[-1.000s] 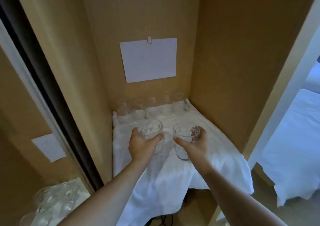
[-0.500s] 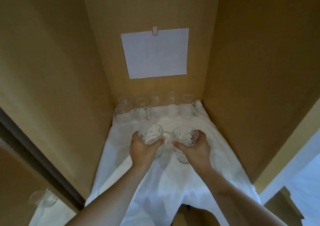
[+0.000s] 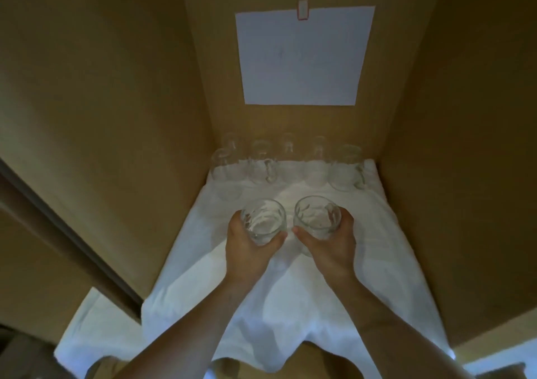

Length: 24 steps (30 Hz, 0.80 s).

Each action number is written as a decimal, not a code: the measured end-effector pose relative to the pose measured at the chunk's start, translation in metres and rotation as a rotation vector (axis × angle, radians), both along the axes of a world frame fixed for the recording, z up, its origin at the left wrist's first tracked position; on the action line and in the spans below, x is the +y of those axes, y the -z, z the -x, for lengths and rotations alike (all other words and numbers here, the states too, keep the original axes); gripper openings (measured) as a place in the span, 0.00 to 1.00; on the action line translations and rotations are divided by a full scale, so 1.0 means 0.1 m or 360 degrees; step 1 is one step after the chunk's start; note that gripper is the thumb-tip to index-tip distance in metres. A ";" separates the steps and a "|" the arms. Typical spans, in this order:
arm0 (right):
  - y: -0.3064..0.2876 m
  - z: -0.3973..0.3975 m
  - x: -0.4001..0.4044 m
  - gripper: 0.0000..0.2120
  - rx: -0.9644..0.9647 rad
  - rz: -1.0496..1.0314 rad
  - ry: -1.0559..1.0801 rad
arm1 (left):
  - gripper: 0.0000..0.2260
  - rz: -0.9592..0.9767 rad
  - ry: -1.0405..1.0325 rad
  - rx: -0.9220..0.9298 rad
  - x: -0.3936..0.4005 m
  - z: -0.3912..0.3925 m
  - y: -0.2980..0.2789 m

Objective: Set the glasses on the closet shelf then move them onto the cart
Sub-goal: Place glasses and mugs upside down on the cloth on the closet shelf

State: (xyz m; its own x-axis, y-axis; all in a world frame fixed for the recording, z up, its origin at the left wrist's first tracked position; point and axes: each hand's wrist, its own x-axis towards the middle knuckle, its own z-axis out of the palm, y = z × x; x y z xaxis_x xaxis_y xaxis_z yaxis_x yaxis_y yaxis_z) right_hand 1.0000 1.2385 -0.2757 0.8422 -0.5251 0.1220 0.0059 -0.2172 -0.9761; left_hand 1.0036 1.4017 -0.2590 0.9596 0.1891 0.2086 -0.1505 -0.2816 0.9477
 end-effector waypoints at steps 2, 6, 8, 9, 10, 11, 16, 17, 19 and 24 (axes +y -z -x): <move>0.03 -0.04 -0.02 0.49 -0.0021 -0.0018 -0.0045 | 0.34 0.0026 0.0002 -0.0009 0.01 0.00 0.05; 0.16 -0.02 -0.03 0.53 -0.0021 0.0012 -0.0073 | 0.36 0.0088 0.0017 0.0003 0.02 0.00 0.14; 0.18 -0.01 -0.04 0.55 -0.0019 0.0050 -0.0089 | 0.35 0.0145 0.0121 0.0049 0.05 0.00 0.11; 0.19 -0.01 -0.04 0.55 -0.0017 0.0052 -0.0094 | 0.34 0.0204 0.0203 0.0105 0.07 -0.01 0.08; 0.19 -0.02 -0.04 0.55 -0.0019 0.0046 -0.0100 | 0.31 0.0302 0.0271 0.0176 0.09 -0.02 0.04; 0.19 -0.03 -0.04 0.55 -0.0021 0.0039 -0.0105 | 0.27 0.0451 0.0302 0.0239 0.12 -0.02 0.01; 0.18 -0.03 -0.02 0.56 -0.0040 0.0038 -0.0071 | 0.12 0.0780 0.0195 0.0505 0.40 -0.14 0.17; 0.18 -0.03 -0.01 0.56 -0.0044 0.0059 -0.0062 | 0.15 0.0725 0.0222 0.0547 0.44 -0.16 0.24; 0.20 -0.04 0.00 0.57 -0.0036 0.0085 -0.0031 | 0.20 0.0635 0.0348 0.0580 0.46 -0.20 0.33; 0.24 -0.07 -0.02 0.56 -0.0002 0.0110 -0.0028 | 0.41 0.0400 0.0881 0.0618 0.49 -0.37 0.29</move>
